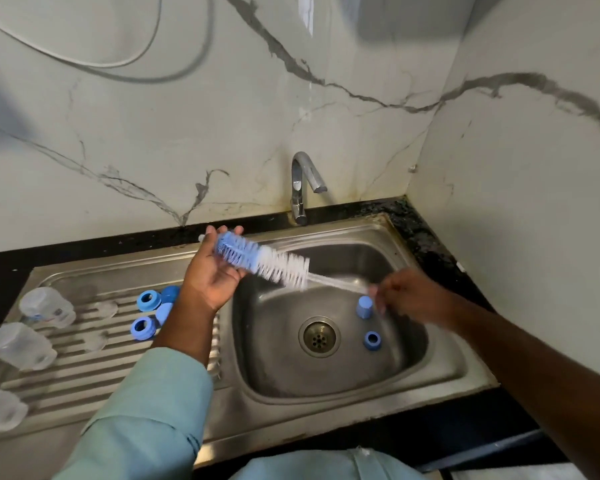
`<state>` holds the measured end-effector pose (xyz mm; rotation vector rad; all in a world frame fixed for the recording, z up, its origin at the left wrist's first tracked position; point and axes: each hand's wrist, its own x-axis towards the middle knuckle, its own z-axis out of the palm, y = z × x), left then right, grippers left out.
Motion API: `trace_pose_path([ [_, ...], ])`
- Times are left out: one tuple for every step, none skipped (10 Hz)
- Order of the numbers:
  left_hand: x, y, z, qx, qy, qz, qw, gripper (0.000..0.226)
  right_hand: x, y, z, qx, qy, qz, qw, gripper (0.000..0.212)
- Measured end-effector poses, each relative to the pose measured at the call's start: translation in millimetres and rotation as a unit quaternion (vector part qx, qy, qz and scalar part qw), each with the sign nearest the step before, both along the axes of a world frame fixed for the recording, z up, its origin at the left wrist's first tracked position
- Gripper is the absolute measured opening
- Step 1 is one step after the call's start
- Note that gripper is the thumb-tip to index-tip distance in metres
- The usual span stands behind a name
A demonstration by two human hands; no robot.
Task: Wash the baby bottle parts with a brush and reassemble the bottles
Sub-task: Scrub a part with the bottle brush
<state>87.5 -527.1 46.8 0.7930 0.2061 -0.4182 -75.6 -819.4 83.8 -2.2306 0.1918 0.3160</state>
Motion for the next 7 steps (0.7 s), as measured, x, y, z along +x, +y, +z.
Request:
trace_pose_path([
  [2.9,0.5,-0.1,-0.045,-0.060,-0.048,0.996,0.024,-8.0,0.8,0.5,0.269,0.243,0.023,0.932,0.036],
  [3.4,-6.6,1.7,0.001,-0.029,-0.013,0.999,0.021,-3.5,-1.1,5.9,0.146,0.097,-0.002,0.985,0.038],
  [10.5,-18.8,-4.4,0.188,0.079,0.042,0.978,0.039,6.6,-12.4,4.3,-0.357,-0.280,0.063,0.889,0.046],
  [13.2,-22.9,-2.9,0.214,0.160,0.011,0.964,0.048,14.8,-34.4,4.2,-0.459,-0.456,0.166,0.744,0.039],
  [11.3,-25.7,5.6,0.236,0.162,-0.063,0.956,0.042,30.1,-63.4,17.3,-0.494,-0.475,0.245,0.686,0.029],
  [5.7,-40.4,17.5,0.202,0.048,-0.068,0.976,0.026,36.7,-76.2,20.3,-0.349,-0.307,0.208,0.861,0.039],
  [-0.2,-50.8,28.2,0.020,-0.056,-0.054,0.997,0.021,31.0,-73.1,24.0,0.193,0.092,0.065,0.975,0.042],
])
